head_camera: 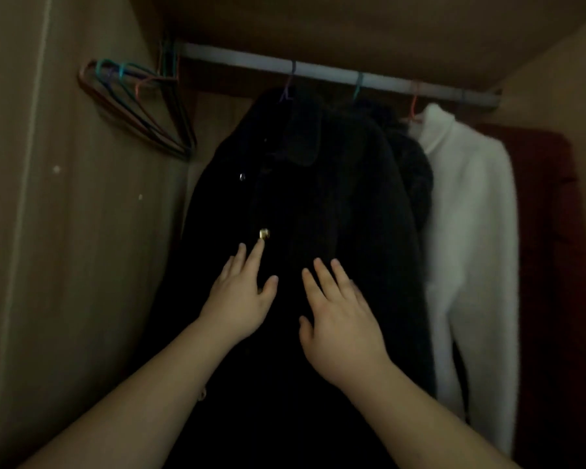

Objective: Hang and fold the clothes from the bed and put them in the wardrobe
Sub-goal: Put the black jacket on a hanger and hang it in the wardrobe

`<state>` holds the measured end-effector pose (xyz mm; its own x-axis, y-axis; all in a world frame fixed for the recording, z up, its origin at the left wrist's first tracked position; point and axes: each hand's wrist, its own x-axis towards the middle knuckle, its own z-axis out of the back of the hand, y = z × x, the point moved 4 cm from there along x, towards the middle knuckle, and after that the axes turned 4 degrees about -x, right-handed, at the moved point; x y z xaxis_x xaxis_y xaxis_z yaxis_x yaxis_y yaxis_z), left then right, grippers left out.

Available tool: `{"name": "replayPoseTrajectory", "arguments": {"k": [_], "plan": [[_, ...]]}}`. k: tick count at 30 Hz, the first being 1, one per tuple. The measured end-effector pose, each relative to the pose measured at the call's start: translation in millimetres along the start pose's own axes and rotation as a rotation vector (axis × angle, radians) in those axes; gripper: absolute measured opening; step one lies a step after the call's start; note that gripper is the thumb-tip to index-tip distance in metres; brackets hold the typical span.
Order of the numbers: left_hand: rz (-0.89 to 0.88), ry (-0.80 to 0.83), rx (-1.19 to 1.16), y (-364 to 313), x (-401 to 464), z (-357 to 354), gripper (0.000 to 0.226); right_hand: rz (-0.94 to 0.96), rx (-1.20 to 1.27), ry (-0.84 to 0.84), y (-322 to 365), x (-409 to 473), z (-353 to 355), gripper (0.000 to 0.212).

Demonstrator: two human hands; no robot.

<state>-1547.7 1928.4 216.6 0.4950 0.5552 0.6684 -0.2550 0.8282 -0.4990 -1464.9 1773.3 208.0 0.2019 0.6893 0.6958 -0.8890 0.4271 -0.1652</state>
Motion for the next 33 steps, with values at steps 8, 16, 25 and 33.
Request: {"name": "replayPoseTrajectory", "arguments": {"k": [8,16,25,33], "plan": [[0.07,0.158,0.082,-21,-172,2,0.071,-0.073,0.149,0.331,2,-165,-53,0.071],[0.11,0.403,0.337,-53,-319,-7,0.066,-0.245,0.28,0.453,8,-299,-8,0.068],[-0.079,0.427,0.385,-118,-468,24,0.067,-0.406,0.13,0.433,41,-467,108,0.068],[-0.24,0.698,0.252,-163,-638,9,0.077,-0.655,0.007,0.624,82,-659,189,0.078]]}}
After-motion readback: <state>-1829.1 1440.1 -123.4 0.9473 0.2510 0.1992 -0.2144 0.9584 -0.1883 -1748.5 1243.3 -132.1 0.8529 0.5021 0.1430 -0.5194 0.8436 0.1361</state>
